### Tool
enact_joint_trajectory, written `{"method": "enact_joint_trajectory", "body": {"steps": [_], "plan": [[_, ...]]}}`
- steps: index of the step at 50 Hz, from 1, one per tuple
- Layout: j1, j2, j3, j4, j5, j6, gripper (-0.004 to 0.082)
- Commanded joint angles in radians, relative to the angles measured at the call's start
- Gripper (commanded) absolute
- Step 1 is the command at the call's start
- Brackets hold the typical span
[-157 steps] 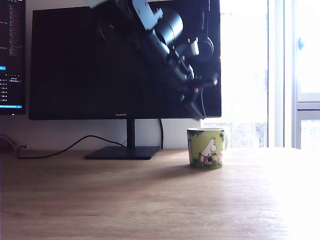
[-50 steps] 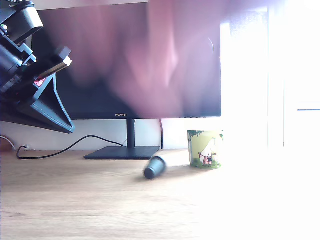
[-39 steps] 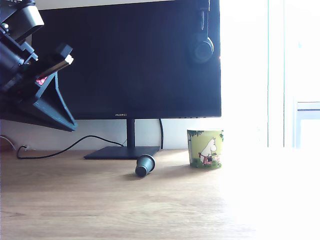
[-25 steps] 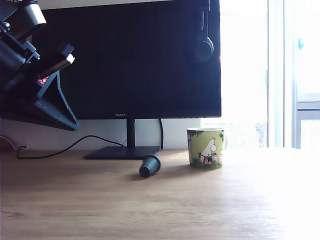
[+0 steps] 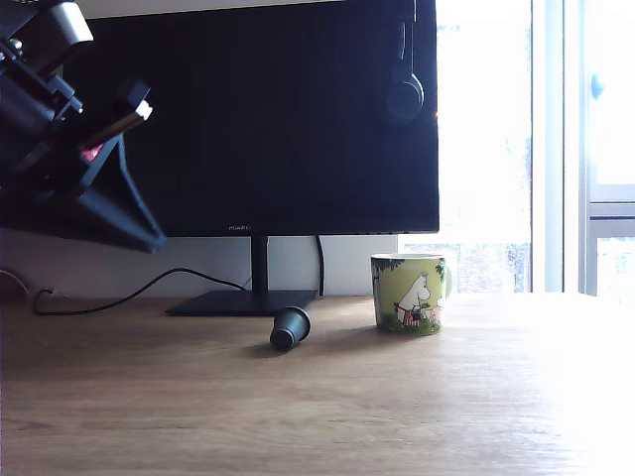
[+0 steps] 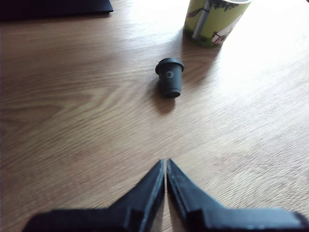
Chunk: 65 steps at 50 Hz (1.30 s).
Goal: Pick up the coffee capsules from the table one by one and drop them inside the nearest coffee cup
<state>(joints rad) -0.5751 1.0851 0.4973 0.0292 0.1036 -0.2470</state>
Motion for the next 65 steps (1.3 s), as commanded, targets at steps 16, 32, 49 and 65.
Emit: {"method": "enact_joint_trajectory", "body": {"steps": [16, 32, 49, 65], "plan": [[-0.041, 0.105, -0.016, 0.206, -0.007, 0.078, 0.0784], [-0.055, 0.225, -0.016, 0.389, -0.008, 0.097, 0.0783], [-0.072, 0.372, -0.016, 0.595, -0.072, 0.107, 0.0777], [-0.111, 0.521, -0.016, 0.800, -0.094, 0.106, 0.0687]]}}
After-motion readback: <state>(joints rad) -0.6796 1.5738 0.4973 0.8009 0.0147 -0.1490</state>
